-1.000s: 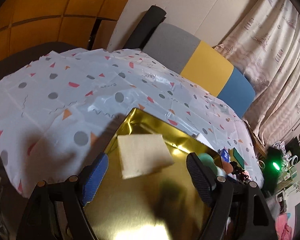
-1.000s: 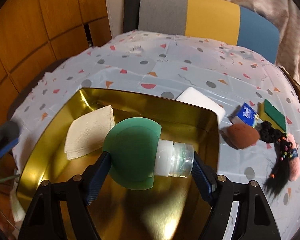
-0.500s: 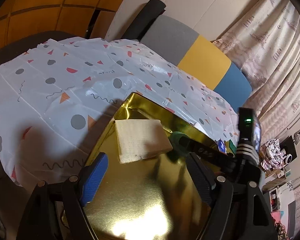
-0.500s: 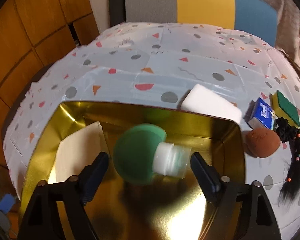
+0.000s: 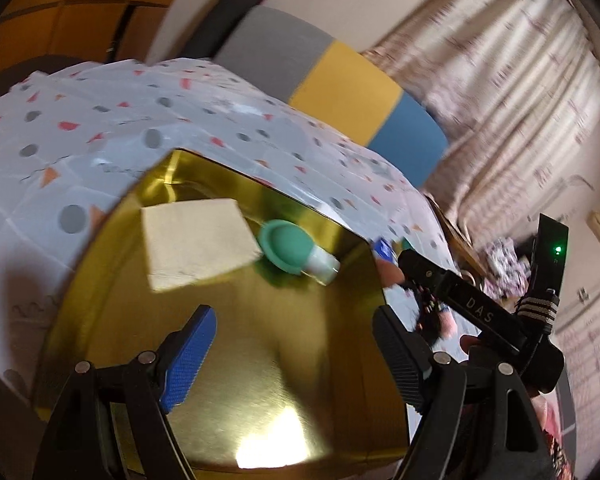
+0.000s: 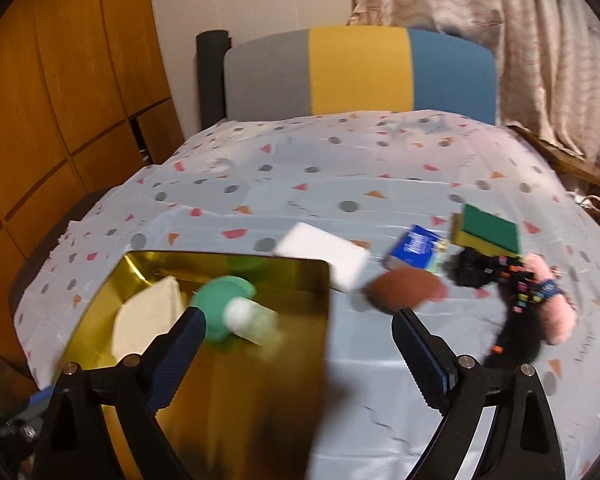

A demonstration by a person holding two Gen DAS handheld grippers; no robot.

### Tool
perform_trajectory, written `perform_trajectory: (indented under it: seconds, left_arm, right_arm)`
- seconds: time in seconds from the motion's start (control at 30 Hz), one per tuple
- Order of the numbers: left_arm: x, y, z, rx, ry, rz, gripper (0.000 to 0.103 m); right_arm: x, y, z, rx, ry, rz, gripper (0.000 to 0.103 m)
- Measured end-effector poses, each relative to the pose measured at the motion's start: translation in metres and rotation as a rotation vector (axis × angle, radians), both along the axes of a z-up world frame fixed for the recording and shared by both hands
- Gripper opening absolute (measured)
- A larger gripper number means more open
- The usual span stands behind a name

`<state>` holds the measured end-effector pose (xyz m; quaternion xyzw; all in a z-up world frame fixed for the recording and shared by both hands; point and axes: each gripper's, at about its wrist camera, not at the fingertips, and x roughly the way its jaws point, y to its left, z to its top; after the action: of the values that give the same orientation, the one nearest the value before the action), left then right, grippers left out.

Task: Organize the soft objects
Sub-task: 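Open the right gripper over the tray and withdraw both tools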

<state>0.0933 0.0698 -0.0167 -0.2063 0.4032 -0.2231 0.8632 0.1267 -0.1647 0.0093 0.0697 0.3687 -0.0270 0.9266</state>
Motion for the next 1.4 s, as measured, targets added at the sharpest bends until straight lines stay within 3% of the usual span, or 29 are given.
perform_trajectory:
  seconds: [0.37, 0.7, 0.93, 1.1, 1.17, 1.33, 1.4]
  left_arm:
    - [-0.027, -0.053, -0.002, 0.048, -0.033, -0.191, 0.081]
    - [-0.068, -0.102, 0.009, 0.085, -0.122, -0.349, 0.081]
    - [-0.084, -0.133, 0.01, 0.09, -0.119, -0.402, 0.081]
    - [-0.084, -0.15, 0.007, 0.091, -0.081, -0.403, 0.081]
    - [-0.083, -0.155, 0.006, 0.104, -0.073, -0.395, 0.081]
    - [-0.081, -0.168, 0.006, 0.123, -0.045, -0.385, 0.081]
    - [-0.08, -0.172, 0.006, 0.135, -0.042, -0.382, 0.081]
  right_arm:
    - [-0.055, -0.076, -0.046, 0.001, 0.106, -0.141, 0.095]
    - [-0.101, -0.129, -0.085, 0.019, 0.17, -0.233, 0.095]
    - [-0.11, -0.18, -0.09, 0.012, 0.176, -0.327, 0.095]
    - [-0.099, -0.223, -0.073, -0.033, 0.128, -0.405, 0.095]
    - [-0.09, -0.236, -0.065, -0.059, 0.106, -0.408, 0.092]
    - [-0.052, -0.261, -0.054, -0.107, 0.093, -0.391, 0.067]
    - [-0.033, -0.268, -0.057, -0.115, 0.112, -0.373, 0.065]
